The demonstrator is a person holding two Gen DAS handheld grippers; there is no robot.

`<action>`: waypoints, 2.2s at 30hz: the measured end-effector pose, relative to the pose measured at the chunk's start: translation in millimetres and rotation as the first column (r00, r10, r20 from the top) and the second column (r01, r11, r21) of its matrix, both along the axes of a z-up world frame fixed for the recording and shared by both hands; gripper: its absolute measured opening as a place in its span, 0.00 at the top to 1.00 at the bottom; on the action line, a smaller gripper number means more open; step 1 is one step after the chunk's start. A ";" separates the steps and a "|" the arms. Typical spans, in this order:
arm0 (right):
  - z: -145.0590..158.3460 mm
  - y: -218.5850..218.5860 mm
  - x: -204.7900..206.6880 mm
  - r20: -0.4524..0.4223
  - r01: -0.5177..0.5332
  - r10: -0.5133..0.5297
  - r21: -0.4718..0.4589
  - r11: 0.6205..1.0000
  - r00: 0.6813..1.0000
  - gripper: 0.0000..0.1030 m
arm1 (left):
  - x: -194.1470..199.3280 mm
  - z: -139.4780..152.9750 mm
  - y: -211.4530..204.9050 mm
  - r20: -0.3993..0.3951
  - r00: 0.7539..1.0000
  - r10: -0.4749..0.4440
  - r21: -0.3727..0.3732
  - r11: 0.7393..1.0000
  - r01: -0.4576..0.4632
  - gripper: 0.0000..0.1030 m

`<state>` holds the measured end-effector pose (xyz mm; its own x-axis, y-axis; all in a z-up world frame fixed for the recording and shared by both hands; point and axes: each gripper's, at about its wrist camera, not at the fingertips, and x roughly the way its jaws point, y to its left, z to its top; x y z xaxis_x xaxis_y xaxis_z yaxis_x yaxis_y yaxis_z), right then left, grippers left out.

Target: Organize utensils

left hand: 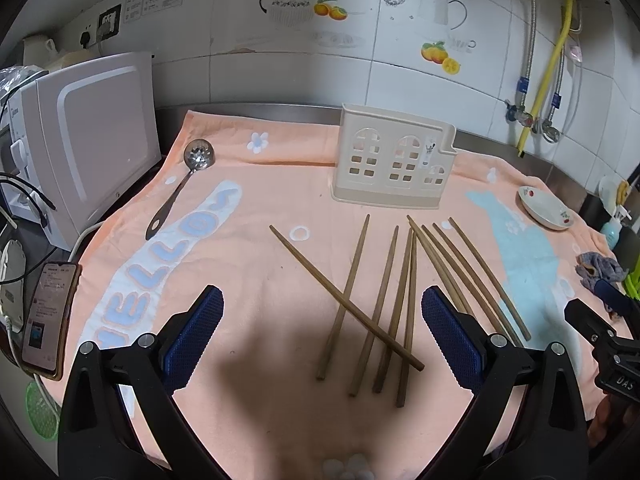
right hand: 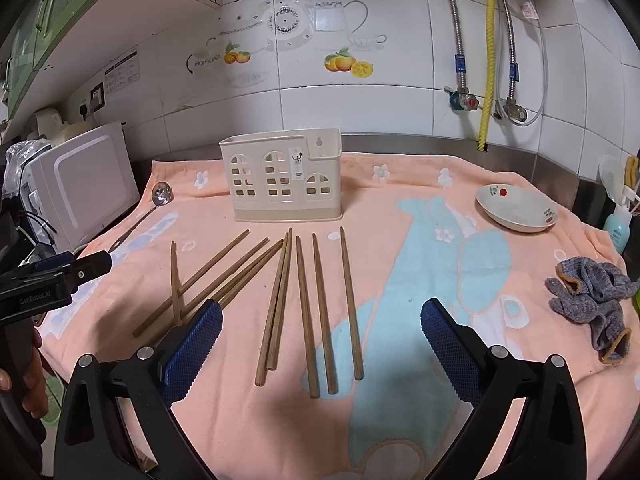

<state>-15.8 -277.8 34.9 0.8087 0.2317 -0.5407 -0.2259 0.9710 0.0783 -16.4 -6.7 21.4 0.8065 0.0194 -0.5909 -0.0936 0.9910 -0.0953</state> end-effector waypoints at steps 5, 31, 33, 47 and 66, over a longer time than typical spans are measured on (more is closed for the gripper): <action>-2.1 1.3 2.6 -0.008 -0.001 0.001 0.000 1.000 1.000 0.07 | 3.4 -4.7 3.9 -0.024 1.000 0.002 -0.033 0.999 -0.003 0.05; -37.9 -2.0 37.0 -0.132 -0.064 0.064 0.010 0.998 0.989 0.38 | 30.2 -52.4 -14.3 -0.183 0.980 -0.083 -0.202 0.978 0.045 0.66; -40.2 -2.7 38.8 -0.139 -0.068 0.070 0.019 0.997 0.988 0.43 | 31.5 -54.6 -20.1 -0.194 0.976 -0.095 -0.215 0.975 0.052 0.71; -55.1 -8.8 57.2 -0.179 -0.098 0.107 0.059 0.993 0.978 0.52 | 59.5 -74.1 -19.2 -0.316 0.948 -0.046 -0.288 0.956 -0.050 0.77; -70.0 -9.0 70.2 -0.220 -0.140 0.156 0.087 0.986 0.963 0.54 | 75.0 -83.0 -19.9 -0.354 0.935 -0.013 -0.270 0.959 -0.088 0.91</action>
<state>54.4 -286.8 -35.1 0.6218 0.3836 -0.6828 -0.3353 0.9183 0.2105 58.6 -26.5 -61.6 0.5501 -0.1596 -0.8197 -0.2079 0.9245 -0.3195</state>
